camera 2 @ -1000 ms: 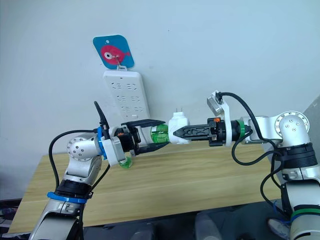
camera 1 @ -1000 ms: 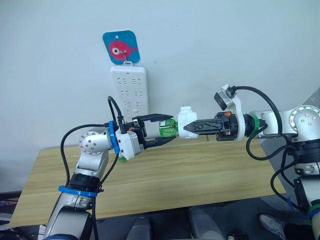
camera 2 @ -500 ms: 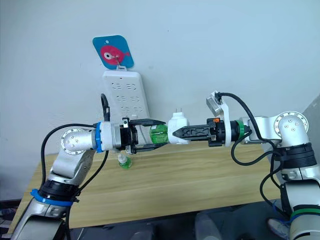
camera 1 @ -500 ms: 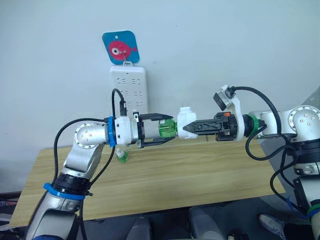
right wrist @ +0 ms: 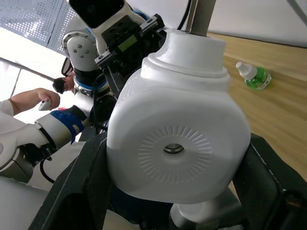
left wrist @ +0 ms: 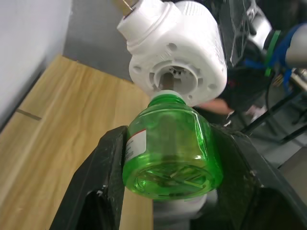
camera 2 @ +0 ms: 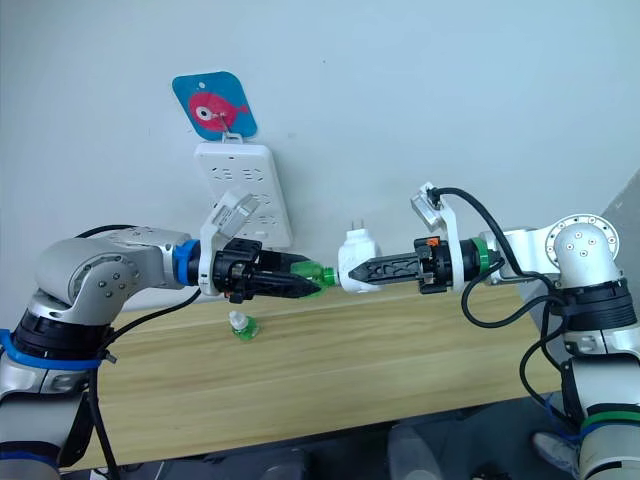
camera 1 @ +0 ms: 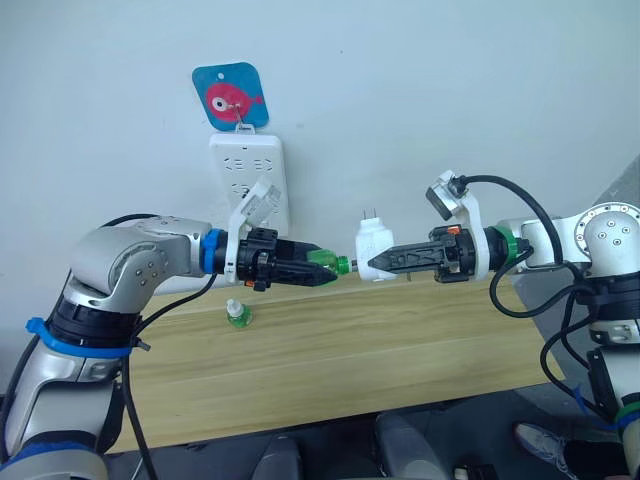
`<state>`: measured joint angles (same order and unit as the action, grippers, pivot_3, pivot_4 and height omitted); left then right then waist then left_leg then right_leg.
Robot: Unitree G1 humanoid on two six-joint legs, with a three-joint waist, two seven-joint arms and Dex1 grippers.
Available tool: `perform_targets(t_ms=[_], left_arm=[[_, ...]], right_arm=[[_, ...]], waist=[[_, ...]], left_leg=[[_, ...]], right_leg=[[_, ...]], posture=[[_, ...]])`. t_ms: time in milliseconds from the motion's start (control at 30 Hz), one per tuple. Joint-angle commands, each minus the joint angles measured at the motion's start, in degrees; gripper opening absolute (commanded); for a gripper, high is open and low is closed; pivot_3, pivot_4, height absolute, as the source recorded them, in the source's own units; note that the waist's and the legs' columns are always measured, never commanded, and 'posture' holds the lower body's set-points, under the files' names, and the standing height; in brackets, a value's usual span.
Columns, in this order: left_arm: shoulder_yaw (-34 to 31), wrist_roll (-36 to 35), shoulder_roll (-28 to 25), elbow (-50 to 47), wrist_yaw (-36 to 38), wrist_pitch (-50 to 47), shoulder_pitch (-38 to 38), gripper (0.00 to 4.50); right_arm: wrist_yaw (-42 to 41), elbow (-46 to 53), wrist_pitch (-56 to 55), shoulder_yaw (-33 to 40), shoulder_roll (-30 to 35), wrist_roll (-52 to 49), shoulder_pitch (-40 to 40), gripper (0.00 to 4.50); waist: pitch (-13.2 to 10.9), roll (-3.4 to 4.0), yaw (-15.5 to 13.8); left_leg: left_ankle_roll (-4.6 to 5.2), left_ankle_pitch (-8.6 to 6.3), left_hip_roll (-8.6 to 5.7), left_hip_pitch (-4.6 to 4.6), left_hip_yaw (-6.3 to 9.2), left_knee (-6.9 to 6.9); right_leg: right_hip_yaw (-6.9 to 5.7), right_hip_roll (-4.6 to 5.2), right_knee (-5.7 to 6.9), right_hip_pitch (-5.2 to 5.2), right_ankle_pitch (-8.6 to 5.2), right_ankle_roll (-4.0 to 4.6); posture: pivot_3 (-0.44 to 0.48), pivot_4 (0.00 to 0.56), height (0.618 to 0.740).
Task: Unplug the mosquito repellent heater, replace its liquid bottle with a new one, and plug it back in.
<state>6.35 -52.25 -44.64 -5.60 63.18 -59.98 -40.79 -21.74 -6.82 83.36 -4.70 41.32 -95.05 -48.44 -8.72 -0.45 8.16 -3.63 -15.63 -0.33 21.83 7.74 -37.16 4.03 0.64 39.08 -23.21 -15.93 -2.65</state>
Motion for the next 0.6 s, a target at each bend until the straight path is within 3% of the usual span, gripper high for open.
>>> perform_targets(t_ms=[33, 467, 600], left_arm=[[-1.32, 1.11, 0.07, 0.62, 0.75, 0.26, 0.22, 2.24], [-8.02, 1.76, -2.41, -0.82, 3.13, 2.81, 9.26, 2.24], [-13.33, -1.22, 0.49, -4.65, -0.55, 3.73, 13.57, 2.24]], right_arm=[[-3.56, 1.99, 0.59, 3.13, -0.45, -0.44, -1.68, 3.09], [-8.53, 2.13, 1.72, 7.37, 5.1, 9.13, 0.05, 3.09], [-12.82, 11.08, -6.43, 2.57, 11.66, 25.1, 6.64, 3.09]], waist=[[0.0, 0.0, 0.02], [-0.01, 0.01, -0.18], [-0.02, -0.01, -0.56]], left_leg=[[0.0, 0.0, 0.0, 0.0, -0.01, 0.01], [0.0, 0.0, -0.03, 0.01, -0.05, 0.02], [0.0, 0.0, -0.03, 0.04, -0.04, 0.04]], right_leg=[[0.01, 0.01, 0.0, -0.01, 0.0, 0.0], [0.03, 0.07, -0.01, -0.03, 0.0, 0.01], [0.02, 0.08, -0.05, -0.04, 0.0, 0.0]], posture=[[-0.114, 0.091, 0.74], [-0.101, 0.106, 0.74], [-0.099, 0.12, 0.74]])
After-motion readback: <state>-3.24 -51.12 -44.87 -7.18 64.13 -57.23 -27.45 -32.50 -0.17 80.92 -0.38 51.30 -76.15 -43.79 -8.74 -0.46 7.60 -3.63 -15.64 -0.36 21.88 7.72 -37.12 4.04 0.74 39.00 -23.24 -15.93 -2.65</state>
